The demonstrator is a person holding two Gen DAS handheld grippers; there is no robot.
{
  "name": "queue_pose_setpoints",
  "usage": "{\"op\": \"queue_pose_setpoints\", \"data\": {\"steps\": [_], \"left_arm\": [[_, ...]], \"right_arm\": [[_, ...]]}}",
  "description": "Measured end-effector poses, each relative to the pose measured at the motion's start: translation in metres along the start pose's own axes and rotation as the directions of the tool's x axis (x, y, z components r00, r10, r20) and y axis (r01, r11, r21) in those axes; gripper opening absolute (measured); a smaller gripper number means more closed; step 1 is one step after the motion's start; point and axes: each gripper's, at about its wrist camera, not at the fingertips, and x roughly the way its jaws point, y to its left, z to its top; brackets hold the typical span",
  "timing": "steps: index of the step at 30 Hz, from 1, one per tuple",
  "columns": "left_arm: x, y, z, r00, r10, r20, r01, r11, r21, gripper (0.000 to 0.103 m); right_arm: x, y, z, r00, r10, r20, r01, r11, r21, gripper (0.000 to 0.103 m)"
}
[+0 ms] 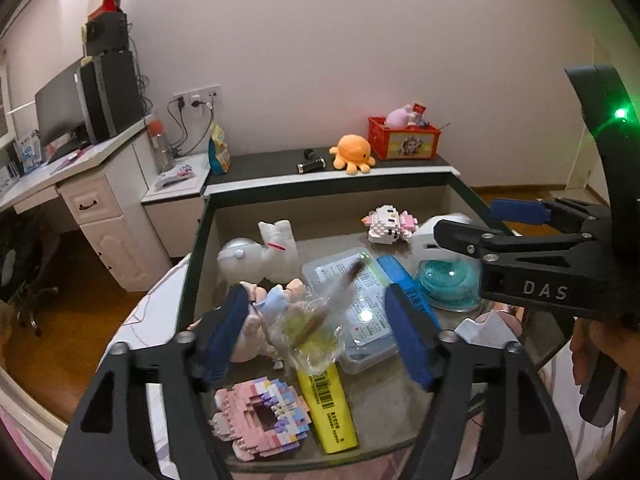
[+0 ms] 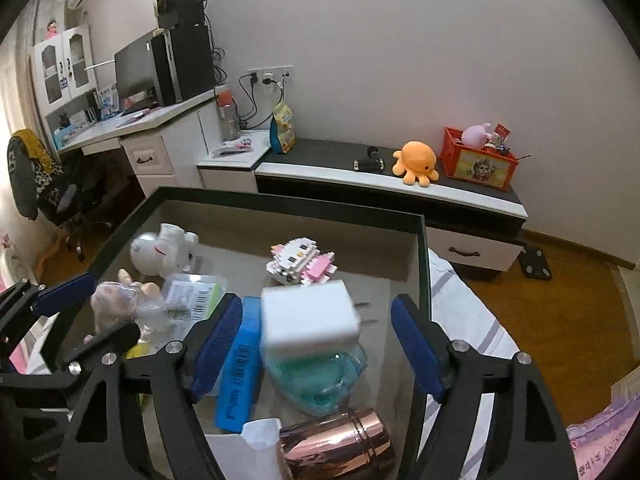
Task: Organize rigid objects
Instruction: 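Carry the glass bottle and white charger into the pink box and release both, then withdraw both tools from the box toward the remaining items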
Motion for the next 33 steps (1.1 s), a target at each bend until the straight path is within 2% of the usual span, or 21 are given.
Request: {"op": "queue_pose_setpoints", "data": {"steps": [6, 11, 16, 19, 23, 26, 29, 33], "left_arm": [[-0.033, 0.004, -0.003, 0.998, 0.03, 0.048, -0.03, 0.999, -0.017, 0.103], [-0.08, 0.004, -0.012, 0.993, 0.047, 0.105, -0.044, 0.998, -0.037, 0.103], [-0.133, 0.005, -0.025, 0.981, 0.085, 0.176, -0.078, 0.996, -0.046, 0.103], [-0.176, 0.006, -0.039, 0.966, 0.104, 0.237, -0.092, 0.994, -0.062, 0.103], [-0.223, 0.004, -0.061, 0.941, 0.135, 0.309, -0.11, 0.989, -0.099, 0.103], [-0.256, -0.003, -0.081, 0.919, 0.157, 0.362, -0.117, 0.985, -0.13, 0.103], [-0.279, -0.013, -0.095, 0.909, 0.172, 0.381, -0.134, 0.983, -0.124, 0.103], [-0.305, -0.026, -0.112, 0.891, 0.19, 0.412, -0.162, 0.981, -0.104, 0.103]], "right_arm": [[-0.037, 0.002, -0.003, 0.999, -0.004, 0.048, 0.002, 0.999, 0.033, 0.08], [-0.088, 0.007, -0.015, 0.993, -0.006, 0.115, 0.0, 0.999, 0.054, 0.081], [-0.15, 0.015, -0.041, 0.981, -0.018, 0.196, 0.003, 0.997, 0.075, 0.082], [-0.186, 0.023, -0.06, 0.968, -0.027, 0.251, 0.008, 0.997, 0.074, 0.084], [-0.234, 0.037, -0.091, 0.945, -0.049, 0.324, 0.026, 0.997, 0.074, 0.103], [-0.259, 0.047, -0.11, 0.929, -0.051, 0.367, 0.021, 0.996, 0.084, 0.103], [-0.28, 0.06, -0.13, 0.914, -0.067, 0.401, 0.032, 0.995, 0.091, 0.103], [-0.302, 0.073, -0.151, 0.893, -0.129, 0.431, 0.087, 0.989, 0.116, 0.103]]}}
